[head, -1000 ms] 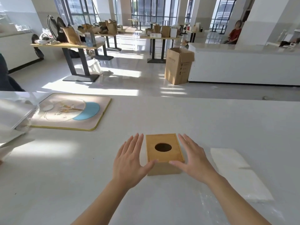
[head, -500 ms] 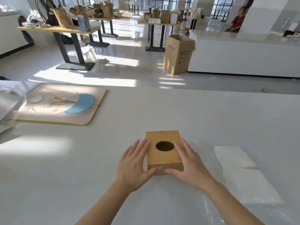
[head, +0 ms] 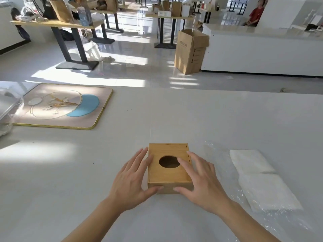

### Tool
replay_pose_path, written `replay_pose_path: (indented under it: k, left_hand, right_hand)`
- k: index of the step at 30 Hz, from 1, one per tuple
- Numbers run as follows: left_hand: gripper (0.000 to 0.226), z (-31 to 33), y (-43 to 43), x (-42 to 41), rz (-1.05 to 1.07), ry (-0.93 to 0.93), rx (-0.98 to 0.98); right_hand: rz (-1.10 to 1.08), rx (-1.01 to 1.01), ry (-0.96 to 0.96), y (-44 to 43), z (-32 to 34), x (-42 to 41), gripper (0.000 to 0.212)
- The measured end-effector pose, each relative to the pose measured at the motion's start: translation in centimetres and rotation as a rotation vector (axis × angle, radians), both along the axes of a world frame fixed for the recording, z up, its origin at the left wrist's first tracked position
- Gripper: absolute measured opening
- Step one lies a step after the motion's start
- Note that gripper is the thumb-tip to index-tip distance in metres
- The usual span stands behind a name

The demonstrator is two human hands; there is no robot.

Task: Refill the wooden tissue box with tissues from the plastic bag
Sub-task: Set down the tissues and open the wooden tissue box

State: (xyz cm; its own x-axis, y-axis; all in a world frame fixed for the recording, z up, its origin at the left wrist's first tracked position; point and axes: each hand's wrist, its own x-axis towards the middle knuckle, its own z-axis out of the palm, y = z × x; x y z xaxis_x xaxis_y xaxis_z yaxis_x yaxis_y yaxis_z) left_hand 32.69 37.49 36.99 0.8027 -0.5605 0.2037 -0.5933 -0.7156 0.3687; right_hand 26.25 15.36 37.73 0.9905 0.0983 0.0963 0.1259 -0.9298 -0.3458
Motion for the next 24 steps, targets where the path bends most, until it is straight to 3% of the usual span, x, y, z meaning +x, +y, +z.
replay_pose_path:
  k: [8,19,22,24]
  left_hand:
    - [0.106,0.6,-0.6,0.9,-0.105,0.054,0.027]
    - [0.107,0.0,-0.7,0.7,-0.078,0.082,-0.062]
    - [0.103,0.5,-0.8,0.8,-0.056,0.132,-0.099]
    - [0.088,1.0,-0.9,1.1,0.004,0.205,-0.201]
  right_hand:
    - [0.079,0.103,0.117,0.5,1.3,1.3,0.056]
    - [0.134,-0.111,0.388,0.1,5.8,4.1,0.063]
    - [0.155,-0.102,0.475,-0.1,7.5,5.4,0.052]
    - [0.177,-0.105,0.526,-0.5,8.5,6.6,0.049]
